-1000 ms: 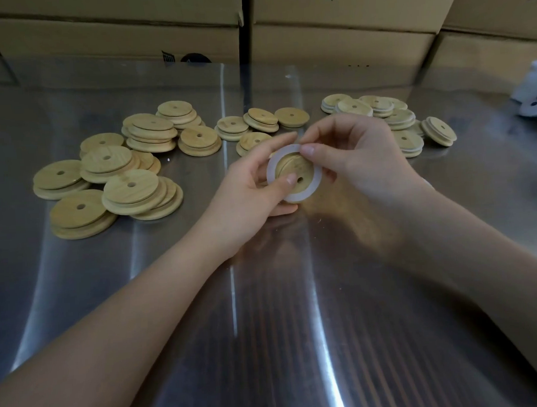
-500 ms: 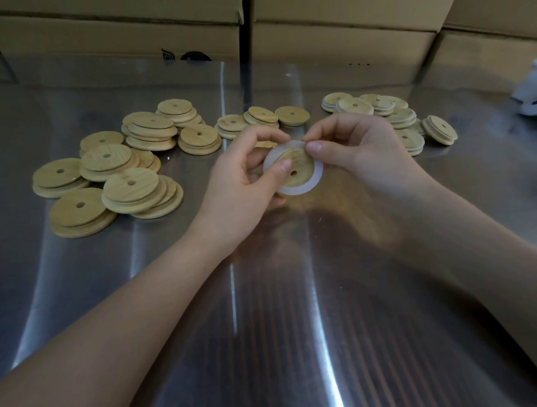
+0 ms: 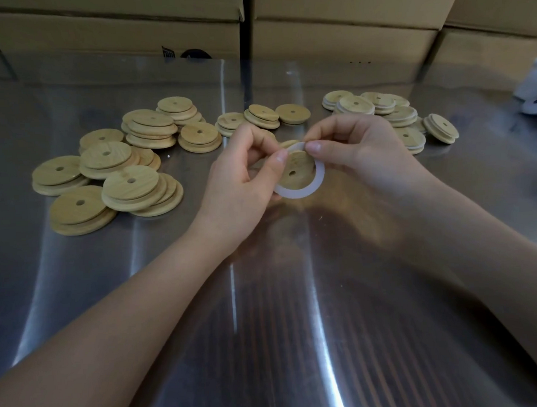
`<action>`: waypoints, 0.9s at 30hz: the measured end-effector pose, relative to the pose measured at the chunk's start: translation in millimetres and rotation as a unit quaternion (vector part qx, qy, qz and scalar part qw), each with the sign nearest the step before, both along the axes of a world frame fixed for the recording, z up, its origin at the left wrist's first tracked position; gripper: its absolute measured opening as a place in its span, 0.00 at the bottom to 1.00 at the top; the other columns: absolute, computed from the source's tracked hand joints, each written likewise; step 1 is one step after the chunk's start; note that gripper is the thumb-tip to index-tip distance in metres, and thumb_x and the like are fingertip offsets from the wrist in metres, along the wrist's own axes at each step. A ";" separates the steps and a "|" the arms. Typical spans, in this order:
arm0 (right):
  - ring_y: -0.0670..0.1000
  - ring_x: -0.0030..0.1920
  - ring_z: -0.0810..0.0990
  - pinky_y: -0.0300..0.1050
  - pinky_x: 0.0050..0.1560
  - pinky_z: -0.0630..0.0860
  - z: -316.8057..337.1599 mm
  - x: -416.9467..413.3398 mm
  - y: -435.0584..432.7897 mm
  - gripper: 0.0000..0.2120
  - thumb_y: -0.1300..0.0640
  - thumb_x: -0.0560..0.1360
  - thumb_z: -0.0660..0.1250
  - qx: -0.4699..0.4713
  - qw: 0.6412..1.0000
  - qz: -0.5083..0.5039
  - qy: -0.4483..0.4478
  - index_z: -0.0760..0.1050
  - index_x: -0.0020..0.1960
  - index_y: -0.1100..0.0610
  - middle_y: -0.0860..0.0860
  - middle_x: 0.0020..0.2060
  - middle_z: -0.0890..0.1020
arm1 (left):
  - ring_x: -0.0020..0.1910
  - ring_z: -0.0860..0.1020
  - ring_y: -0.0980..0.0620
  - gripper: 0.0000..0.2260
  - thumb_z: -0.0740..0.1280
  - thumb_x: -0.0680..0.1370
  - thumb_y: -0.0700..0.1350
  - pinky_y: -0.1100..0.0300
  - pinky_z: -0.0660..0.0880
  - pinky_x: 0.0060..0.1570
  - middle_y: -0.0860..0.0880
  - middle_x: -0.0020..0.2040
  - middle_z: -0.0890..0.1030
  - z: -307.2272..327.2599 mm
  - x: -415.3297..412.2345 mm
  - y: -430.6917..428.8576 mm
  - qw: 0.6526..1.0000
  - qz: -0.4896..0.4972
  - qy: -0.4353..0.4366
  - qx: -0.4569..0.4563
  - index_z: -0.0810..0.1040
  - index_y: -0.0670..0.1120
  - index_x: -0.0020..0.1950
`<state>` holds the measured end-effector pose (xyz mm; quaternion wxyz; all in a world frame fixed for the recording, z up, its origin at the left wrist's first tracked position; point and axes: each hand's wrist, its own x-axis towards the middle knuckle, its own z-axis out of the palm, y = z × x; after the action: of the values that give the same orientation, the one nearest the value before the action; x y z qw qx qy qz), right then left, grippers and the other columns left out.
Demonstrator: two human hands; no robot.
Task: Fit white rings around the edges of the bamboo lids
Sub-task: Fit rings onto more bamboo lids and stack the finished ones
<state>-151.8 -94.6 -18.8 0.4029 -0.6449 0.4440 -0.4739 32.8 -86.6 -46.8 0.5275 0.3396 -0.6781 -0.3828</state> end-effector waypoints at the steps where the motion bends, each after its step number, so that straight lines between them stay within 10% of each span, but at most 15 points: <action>1: 0.47 0.41 0.82 0.40 0.45 0.77 0.2 0.1 0.1 0.05 0.63 0.73 0.70 -0.002 1.000 -0.001 0.002 0.81 0.42 0.55 0.50 0.38 0.84 | 0.38 0.78 0.52 0.06 0.66 0.80 0.39 0.59 0.77 0.35 0.53 0.40 0.78 0.0 -0.2 -0.1 1.000 0.004 0.000 0.003 0.71 0.47 0.44; 12: 0.46 0.42 0.81 0.37 0.45 0.77 2.4 1.3 3.5 0.08 0.66 0.74 0.70 -0.032 0.999 -0.006 0.014 0.82 0.41 0.54 0.48 0.37 0.84 | 0.43 0.81 0.46 0.10 0.68 0.78 0.37 0.55 0.78 0.42 0.35 0.47 0.81 0.1 1.1 -4.1 0.995 0.025 0.063 0.070 0.71 0.44 0.40; 27: 0.48 0.44 0.84 0.40 0.45 0.80 1.0 -1.8 -1.9 0.11 0.62 0.72 0.69 -0.059 0.997 -0.011 0.056 0.84 0.41 0.47 0.48 0.40 0.86 | 0.44 0.85 0.47 0.05 0.64 0.81 0.37 0.51 0.83 0.35 0.46 0.44 0.86 0.2 6.0 -4.1 0.983 -0.074 0.099 0.134 0.73 0.47 0.51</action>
<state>-153.5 -96.5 -17.8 0.3332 -0.6879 0.4441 -0.4675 38.8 -90.7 -46.6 0.5124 0.3165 -0.5881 -0.5399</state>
